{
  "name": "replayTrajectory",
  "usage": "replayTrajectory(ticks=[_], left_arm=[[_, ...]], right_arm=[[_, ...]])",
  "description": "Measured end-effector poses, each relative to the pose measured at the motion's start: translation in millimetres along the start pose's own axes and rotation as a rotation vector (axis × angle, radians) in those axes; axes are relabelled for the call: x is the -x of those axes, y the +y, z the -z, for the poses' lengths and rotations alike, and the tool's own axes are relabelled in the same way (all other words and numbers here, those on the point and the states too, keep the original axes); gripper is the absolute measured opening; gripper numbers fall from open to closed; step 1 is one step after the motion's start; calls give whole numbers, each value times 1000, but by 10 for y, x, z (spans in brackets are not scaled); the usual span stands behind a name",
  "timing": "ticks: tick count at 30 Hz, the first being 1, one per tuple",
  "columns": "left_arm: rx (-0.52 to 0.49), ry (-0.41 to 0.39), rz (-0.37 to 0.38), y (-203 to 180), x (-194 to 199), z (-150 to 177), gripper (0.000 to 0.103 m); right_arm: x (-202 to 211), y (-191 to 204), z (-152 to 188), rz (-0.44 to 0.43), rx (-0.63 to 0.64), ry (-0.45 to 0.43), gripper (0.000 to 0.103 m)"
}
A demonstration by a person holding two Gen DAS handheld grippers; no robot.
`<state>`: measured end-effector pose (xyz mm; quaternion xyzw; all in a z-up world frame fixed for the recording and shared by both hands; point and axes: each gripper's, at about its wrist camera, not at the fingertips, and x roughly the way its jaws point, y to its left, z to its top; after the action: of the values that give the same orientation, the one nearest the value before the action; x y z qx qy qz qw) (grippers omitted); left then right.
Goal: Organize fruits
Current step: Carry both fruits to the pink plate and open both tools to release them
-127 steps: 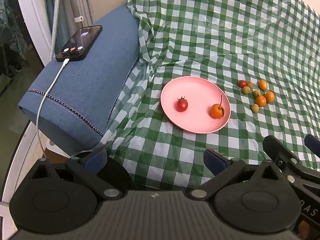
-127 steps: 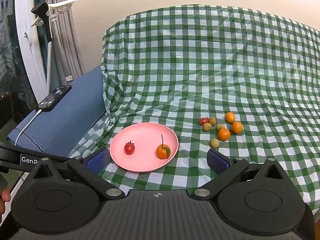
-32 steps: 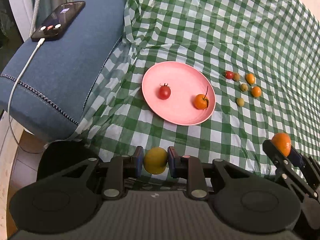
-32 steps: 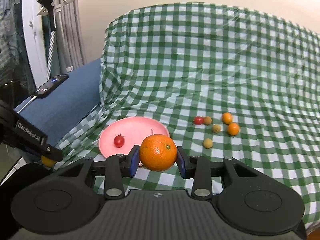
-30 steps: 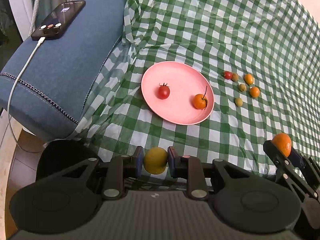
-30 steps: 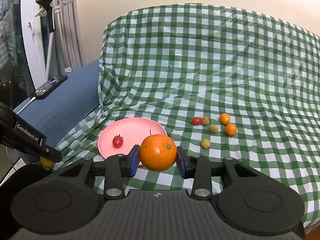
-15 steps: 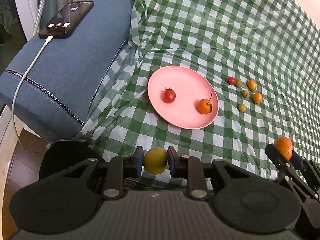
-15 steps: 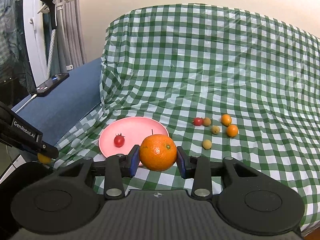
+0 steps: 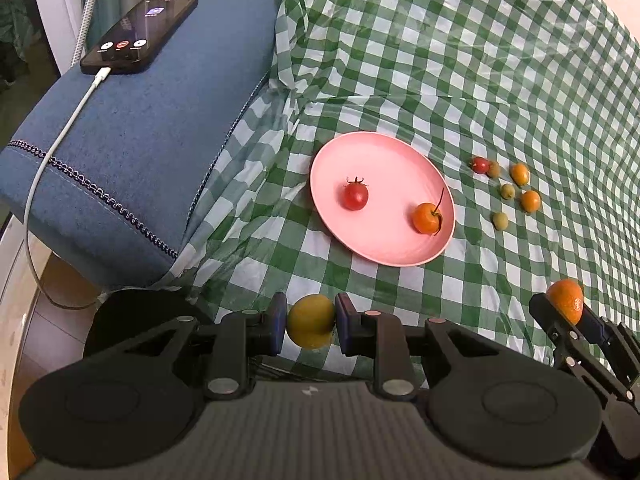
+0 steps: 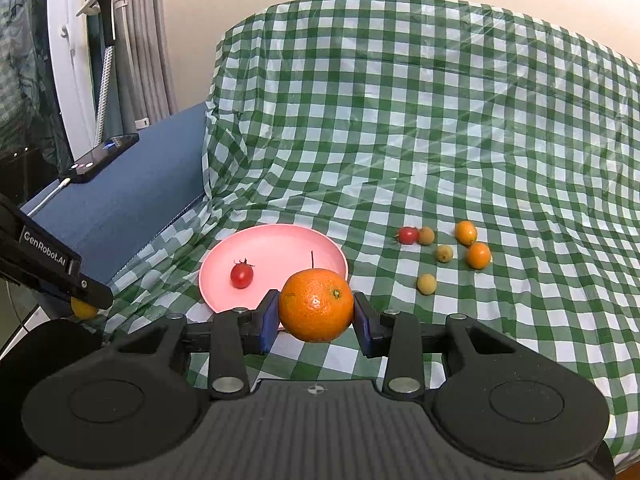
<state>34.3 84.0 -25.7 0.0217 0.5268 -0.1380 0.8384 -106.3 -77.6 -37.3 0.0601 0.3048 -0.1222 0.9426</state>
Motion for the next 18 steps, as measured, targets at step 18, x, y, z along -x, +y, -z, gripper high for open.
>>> replayTrajectory(ticks=[18], left_arm=[[1,19,16,-161,-354,-598,29]], right_arm=[[-562,137,-235,-19,22,3,40]])
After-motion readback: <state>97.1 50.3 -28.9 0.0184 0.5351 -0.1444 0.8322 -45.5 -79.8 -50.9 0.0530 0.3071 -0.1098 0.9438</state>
